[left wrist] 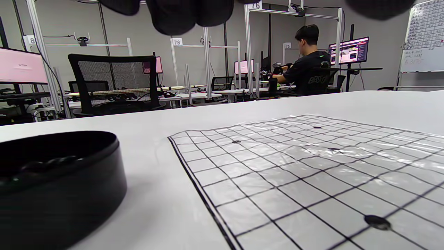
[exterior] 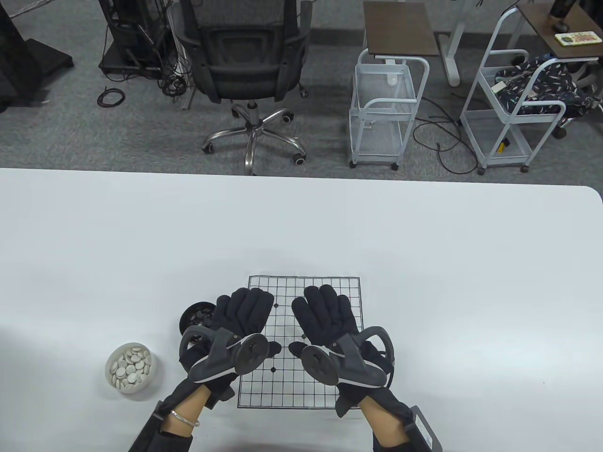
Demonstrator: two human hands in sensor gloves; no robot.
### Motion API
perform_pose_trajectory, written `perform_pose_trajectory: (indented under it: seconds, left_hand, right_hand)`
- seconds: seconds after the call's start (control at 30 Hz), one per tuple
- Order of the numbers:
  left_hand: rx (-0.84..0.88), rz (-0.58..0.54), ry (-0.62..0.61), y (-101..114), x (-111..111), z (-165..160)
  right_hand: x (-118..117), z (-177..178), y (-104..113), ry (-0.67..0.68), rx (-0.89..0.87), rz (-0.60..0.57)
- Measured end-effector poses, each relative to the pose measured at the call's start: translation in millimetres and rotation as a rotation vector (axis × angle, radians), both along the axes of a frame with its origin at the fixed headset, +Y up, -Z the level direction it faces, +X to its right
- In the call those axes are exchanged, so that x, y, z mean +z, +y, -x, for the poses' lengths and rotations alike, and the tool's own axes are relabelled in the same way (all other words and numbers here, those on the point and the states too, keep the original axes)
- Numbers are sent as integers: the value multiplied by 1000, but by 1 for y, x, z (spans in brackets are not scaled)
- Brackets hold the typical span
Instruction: Place Go stones in plus sign pattern
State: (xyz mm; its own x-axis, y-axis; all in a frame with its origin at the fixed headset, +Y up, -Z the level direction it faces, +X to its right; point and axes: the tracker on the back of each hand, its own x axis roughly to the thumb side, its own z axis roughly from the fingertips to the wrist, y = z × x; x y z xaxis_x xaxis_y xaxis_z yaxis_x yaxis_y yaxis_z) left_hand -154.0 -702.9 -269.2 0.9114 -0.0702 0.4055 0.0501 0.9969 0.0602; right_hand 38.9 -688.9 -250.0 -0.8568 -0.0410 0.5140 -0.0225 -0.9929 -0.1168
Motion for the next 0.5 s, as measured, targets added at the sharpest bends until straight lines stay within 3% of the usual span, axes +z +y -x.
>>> perform_pose_trajectory:
  seconds: [0.2,0.5]
  left_hand:
    - [-78,-31,175,10,-10,23]
    - [-58,133,489,14,-46,84]
  right_hand:
    - [0,-1,2,5,-14,1]
    - [0,-1,3,1,-21,-5]
